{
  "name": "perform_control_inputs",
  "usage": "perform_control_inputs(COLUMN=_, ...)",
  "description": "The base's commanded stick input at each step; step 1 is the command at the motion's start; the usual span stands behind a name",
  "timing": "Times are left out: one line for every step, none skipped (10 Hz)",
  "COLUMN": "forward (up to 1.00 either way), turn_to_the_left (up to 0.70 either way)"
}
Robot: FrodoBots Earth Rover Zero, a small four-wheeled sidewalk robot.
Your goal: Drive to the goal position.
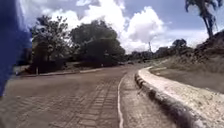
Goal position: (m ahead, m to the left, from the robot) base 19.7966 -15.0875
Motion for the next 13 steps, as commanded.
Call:
perform_control_inputs(forward=0.7, turn_to_the_left=0.0)
perform_control_inputs(forward=0.7, turn_to_the_left=0.0)
perform_control_inputs(forward=0.7, turn_to_the_left=0.0)
perform_control_inputs(forward=0.7, turn_to_the_left=0.0)
perform_control_inputs(forward=0.7, turn_to_the_left=0.0)
perform_control_inputs(forward=0.7, turn_to_the_left=0.0)
perform_control_inputs(forward=0.7, turn_to_the_left=0.0)
perform_control_inputs(forward=0.7, turn_to_the_left=0.0)
perform_control_inputs(forward=0.7, turn_to_the_left=0.0)
perform_control_inputs(forward=0.7, turn_to_the_left=0.0)
perform_control_inputs(forward=0.7, turn_to_the_left=0.0)
perform_control_inputs(forward=0.7, turn_to_the_left=0.0)
perform_control_inputs(forward=0.7, turn_to_the_left=0.09)
